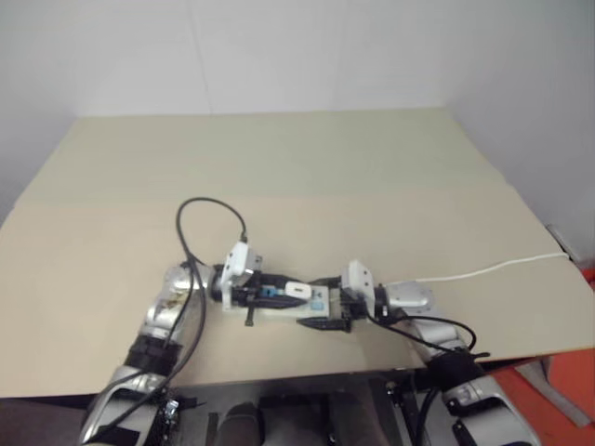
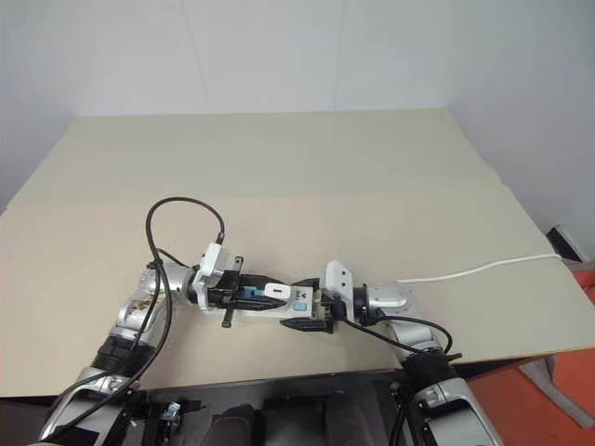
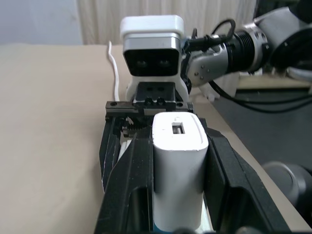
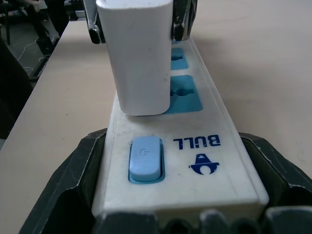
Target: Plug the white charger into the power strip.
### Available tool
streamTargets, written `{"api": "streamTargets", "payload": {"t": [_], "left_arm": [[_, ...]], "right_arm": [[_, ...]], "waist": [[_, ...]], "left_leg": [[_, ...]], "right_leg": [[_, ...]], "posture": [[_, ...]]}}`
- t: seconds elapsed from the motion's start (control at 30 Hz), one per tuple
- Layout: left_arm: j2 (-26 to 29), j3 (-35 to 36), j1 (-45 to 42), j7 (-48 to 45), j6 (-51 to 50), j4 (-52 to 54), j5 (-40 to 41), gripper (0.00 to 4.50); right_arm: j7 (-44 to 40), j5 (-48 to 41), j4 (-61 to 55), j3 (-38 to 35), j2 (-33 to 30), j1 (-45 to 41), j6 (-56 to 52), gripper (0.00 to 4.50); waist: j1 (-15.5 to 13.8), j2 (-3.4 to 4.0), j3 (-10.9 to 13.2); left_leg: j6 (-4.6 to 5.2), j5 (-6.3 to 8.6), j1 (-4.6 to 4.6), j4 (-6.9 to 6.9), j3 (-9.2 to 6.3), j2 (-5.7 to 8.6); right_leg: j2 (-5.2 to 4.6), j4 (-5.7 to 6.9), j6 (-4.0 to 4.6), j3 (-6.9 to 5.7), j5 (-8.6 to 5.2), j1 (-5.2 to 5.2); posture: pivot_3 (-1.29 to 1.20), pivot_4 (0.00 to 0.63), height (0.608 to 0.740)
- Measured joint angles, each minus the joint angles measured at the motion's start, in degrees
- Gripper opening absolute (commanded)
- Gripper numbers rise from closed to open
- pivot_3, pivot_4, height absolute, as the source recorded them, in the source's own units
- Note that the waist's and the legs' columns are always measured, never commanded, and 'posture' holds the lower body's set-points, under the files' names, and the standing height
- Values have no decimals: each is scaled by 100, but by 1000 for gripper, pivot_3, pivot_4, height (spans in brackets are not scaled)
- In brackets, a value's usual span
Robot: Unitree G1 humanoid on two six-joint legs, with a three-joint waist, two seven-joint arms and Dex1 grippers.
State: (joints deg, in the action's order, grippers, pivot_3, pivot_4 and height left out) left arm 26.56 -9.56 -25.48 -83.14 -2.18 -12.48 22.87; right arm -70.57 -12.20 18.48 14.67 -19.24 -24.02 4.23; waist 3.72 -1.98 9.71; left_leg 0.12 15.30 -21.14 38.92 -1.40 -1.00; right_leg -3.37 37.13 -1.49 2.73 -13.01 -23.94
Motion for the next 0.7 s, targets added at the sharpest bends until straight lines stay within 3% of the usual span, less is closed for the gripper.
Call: {"api": "streamTargets", "payload": {"t": [0.7], "left_arm": [[584,-228,211,287,-40,396,20,1003]], "right_arm": [[1,-25,89,154,13,-102,9,3456]], "waist": [[35,9,-6]], "left_leg": [[0,0,11,-9,4,-5]], "right_leg": [[4,0,2,7,-1,2]], "posture": [[0,150,740]]}}
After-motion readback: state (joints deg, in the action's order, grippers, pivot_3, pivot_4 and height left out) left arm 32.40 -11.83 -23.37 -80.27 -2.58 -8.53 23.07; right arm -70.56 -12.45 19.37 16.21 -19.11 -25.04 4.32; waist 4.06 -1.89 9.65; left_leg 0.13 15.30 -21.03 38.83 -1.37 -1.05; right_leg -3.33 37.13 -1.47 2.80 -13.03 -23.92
